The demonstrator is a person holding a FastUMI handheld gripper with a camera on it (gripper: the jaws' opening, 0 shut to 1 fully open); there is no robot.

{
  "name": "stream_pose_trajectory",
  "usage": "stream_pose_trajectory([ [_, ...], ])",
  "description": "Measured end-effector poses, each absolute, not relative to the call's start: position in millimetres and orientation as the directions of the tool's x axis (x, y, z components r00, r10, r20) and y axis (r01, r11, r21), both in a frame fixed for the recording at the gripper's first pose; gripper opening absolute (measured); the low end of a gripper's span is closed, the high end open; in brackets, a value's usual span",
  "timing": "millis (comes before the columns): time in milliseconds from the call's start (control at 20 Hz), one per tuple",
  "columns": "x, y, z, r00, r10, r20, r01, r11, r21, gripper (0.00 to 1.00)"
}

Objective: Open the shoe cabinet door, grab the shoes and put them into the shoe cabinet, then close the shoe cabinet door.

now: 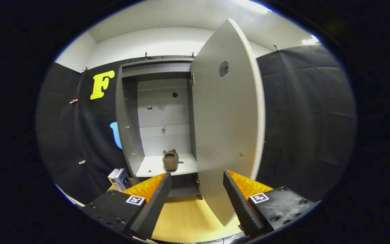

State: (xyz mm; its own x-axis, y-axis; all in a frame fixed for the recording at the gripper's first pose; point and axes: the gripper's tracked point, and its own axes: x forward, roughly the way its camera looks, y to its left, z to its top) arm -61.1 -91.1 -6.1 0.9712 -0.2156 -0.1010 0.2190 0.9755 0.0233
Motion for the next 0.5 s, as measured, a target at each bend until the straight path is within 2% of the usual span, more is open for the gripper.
stream_pose_trajectory([
  [250,-98.5,-155.6,1.9,0.968,-0.24,-0.076,0.242,0.97,0.019,0.96],
  [500,-99.9,-226.5,-2.1,0.964,-0.258,-0.067,0.26,0.965,0.024,0.96],
])
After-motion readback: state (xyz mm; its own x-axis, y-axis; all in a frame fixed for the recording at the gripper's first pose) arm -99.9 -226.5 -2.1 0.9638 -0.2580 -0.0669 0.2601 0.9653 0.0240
